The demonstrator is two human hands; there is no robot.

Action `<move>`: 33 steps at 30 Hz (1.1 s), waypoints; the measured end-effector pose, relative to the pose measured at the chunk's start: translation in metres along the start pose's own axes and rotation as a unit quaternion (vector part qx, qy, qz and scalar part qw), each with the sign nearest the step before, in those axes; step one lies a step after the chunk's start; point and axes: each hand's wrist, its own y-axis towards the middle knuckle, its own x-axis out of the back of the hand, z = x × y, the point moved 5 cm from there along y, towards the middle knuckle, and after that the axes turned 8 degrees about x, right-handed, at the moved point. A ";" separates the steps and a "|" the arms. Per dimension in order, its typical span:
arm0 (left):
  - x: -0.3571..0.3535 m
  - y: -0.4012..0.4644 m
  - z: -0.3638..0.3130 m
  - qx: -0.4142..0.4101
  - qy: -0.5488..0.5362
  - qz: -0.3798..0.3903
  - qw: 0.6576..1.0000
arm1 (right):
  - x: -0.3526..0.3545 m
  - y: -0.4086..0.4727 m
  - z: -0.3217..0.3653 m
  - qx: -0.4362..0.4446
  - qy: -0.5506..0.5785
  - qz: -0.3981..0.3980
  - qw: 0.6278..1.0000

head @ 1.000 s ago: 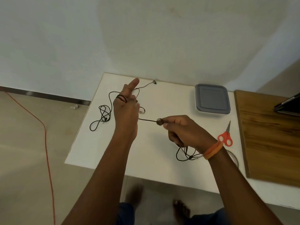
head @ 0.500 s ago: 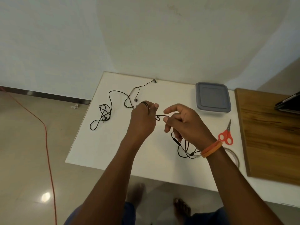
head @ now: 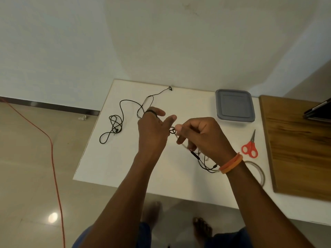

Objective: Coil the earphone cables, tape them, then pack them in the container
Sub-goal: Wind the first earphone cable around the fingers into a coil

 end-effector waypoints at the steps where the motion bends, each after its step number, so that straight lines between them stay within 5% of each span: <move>1: -0.001 0.000 -0.002 -0.011 -0.001 0.012 1.000 | -0.001 -0.001 -0.001 -0.041 0.059 0.010 0.997; 5: -0.005 -0.004 -0.012 -0.048 -0.044 0.046 0.997 | 0.000 -0.005 -0.017 -0.199 0.206 0.000 0.958; 12: -0.008 -0.008 -0.018 -0.089 -0.065 0.046 0.993 | -0.003 -0.006 -0.011 -0.172 0.294 0.053 0.939; 16: -0.009 -0.008 -0.018 -0.096 -0.056 0.033 0.993 | -0.003 -0.005 -0.012 -0.137 0.231 0.013 0.963; 19: -0.009 -0.006 -0.015 -0.069 -0.073 0.028 0.995 | 0.007 0.000 -0.006 -0.006 0.046 -0.099 0.994; 22: -0.010 -0.003 -0.010 -0.019 -0.105 0.035 0.994 | 0.010 -0.001 0.004 0.127 -0.112 -0.205 0.964; 26: -0.014 -0.004 -0.008 -0.006 -0.102 0.067 0.992 | 0.004 0.001 -0.002 0.049 0.106 -0.185 0.976; 29: -0.013 -0.004 -0.009 -0.030 -0.062 0.047 0.997 | -0.001 0.003 -0.007 -0.022 0.297 -0.120 0.947; 33: -0.012 -0.005 -0.010 -0.046 -0.039 0.045 0.997 | 0.004 0.003 -0.010 -0.045 0.354 -0.077 0.931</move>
